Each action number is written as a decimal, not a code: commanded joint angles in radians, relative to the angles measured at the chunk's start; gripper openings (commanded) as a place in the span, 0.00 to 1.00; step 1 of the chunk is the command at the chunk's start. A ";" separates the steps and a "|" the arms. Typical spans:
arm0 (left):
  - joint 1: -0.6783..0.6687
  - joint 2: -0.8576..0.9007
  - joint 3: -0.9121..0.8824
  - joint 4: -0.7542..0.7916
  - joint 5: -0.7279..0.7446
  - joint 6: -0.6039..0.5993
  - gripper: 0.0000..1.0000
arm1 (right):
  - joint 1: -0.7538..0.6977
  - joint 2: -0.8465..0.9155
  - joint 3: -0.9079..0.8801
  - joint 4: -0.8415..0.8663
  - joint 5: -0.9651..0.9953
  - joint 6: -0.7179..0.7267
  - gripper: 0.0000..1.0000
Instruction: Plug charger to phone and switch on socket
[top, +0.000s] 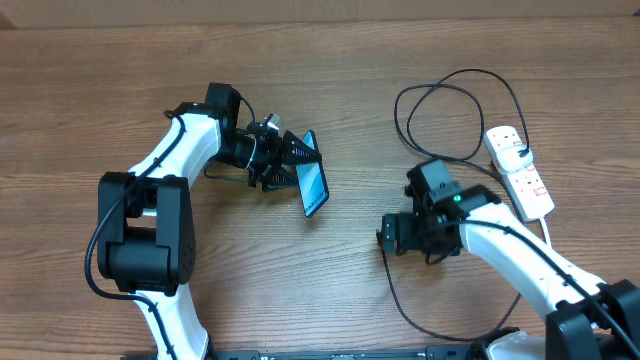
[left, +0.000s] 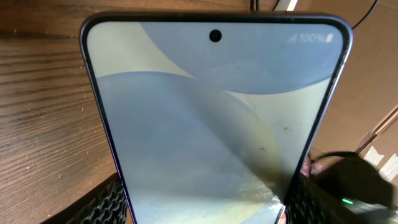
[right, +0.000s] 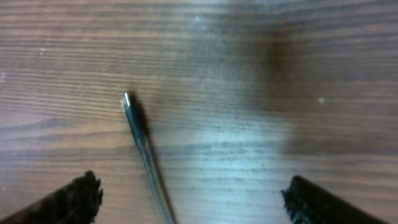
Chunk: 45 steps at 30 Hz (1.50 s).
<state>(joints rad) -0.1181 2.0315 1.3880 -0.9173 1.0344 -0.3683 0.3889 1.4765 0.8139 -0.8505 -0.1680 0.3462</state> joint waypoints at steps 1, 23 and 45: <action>-0.008 0.008 0.024 -0.002 0.031 -0.014 0.40 | 0.005 -0.036 0.196 -0.086 0.055 0.000 1.00; -0.007 0.008 0.024 -0.025 0.041 -0.033 0.41 | 0.574 -0.239 0.111 0.180 0.673 0.682 1.00; -0.007 0.008 0.024 -0.025 0.123 -0.033 0.43 | 0.579 0.037 0.069 0.640 0.586 0.542 0.49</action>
<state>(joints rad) -0.1181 2.0315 1.3884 -0.9390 1.0729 -0.3912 0.9684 1.5047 0.8837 -0.2359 0.4103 0.8955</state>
